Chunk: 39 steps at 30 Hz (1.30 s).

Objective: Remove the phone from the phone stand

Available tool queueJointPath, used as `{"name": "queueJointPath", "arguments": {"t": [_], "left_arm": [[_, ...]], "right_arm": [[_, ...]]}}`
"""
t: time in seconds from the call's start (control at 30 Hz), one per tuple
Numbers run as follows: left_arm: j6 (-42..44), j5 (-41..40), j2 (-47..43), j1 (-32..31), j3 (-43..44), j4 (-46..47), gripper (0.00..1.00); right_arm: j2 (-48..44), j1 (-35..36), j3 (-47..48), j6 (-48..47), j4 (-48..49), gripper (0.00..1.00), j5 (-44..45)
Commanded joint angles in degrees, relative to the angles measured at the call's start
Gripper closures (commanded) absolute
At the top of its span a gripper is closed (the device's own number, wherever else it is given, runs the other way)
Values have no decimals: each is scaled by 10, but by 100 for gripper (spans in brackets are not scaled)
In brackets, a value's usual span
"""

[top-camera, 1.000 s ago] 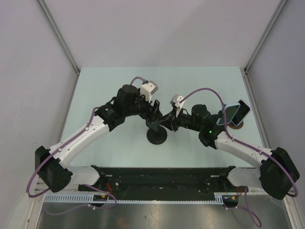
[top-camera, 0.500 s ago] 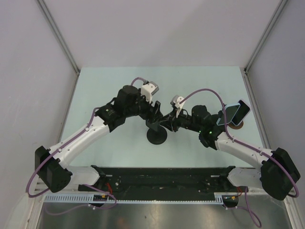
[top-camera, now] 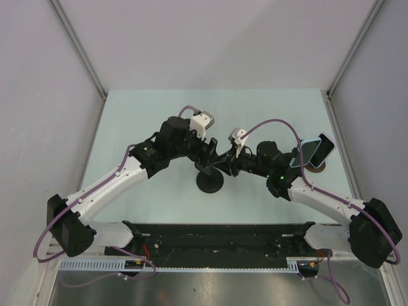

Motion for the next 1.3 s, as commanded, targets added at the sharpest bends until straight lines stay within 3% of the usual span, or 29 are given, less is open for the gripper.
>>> {"name": "queueJointPath", "arguments": {"t": [0.0,0.13,0.23,0.33,0.37,0.43,0.47,0.53,0.77,0.93,1.03,1.27], "left_arm": [[20,-42,-3,-5,7,-5,9],[19,-50,-1,-11,7,-5,14],[17,-52,2,-19,7,-8,24],[16,-50,4,-23,10,-11,41],[15,-50,5,-23,10,-12,54],[14,-48,5,-23,12,-14,68],[14,-43,5,-23,13,-14,83],[16,-38,5,-23,15,-17,98],[48,-17,-4,-9,20,-34,99],[48,108,-12,52,27,-38,100],[56,138,-14,79,28,-44,100],[87,144,-14,89,28,-62,100]], "right_arm": [[-13,2,-3,-2,17,100,14],[-14,2,-4,0,16,100,20],[-14,2,-5,0,16,100,25],[-16,3,-7,0,17,100,29],[-16,3,-7,-1,17,100,30],[-16,3,-9,-1,17,100,32],[-18,3,-11,-1,18,100,32],[-20,3,-13,-2,18,100,27],[-31,2,-13,-15,1,100,3],[-31,0,-13,-15,-6,100,-29],[-30,0,-13,-16,-9,100,-45],[-31,-5,-13,-16,-10,100,-88]]}}
